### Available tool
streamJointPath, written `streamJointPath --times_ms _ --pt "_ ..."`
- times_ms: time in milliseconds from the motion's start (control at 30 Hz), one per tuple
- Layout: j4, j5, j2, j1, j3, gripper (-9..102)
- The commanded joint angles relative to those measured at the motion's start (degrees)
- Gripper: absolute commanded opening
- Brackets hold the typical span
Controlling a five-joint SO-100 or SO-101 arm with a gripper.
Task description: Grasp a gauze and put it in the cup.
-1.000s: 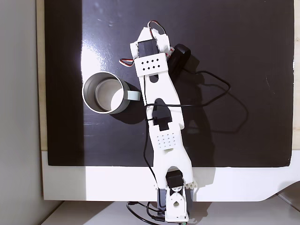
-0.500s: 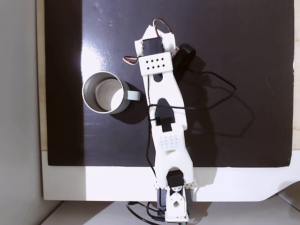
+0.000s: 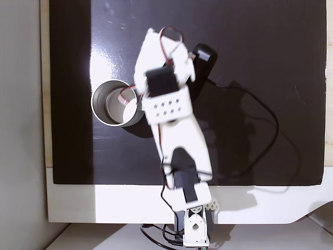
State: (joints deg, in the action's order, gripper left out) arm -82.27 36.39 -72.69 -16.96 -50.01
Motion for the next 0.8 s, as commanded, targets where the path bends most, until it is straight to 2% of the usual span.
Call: streamJointPath --times_ms 0,167,333,767 --pt "-1.4 -2.4 -8.8 -5.0 -3.2 0" --pt "-1.7 -6.9 -14.8 -12.0 -9.0 0" --pt "-5.3 -10.8 -15.7 -17.5 -10.8 0" --pt "-5.3 -12.0 -13.7 -20.3 -14.9 0"
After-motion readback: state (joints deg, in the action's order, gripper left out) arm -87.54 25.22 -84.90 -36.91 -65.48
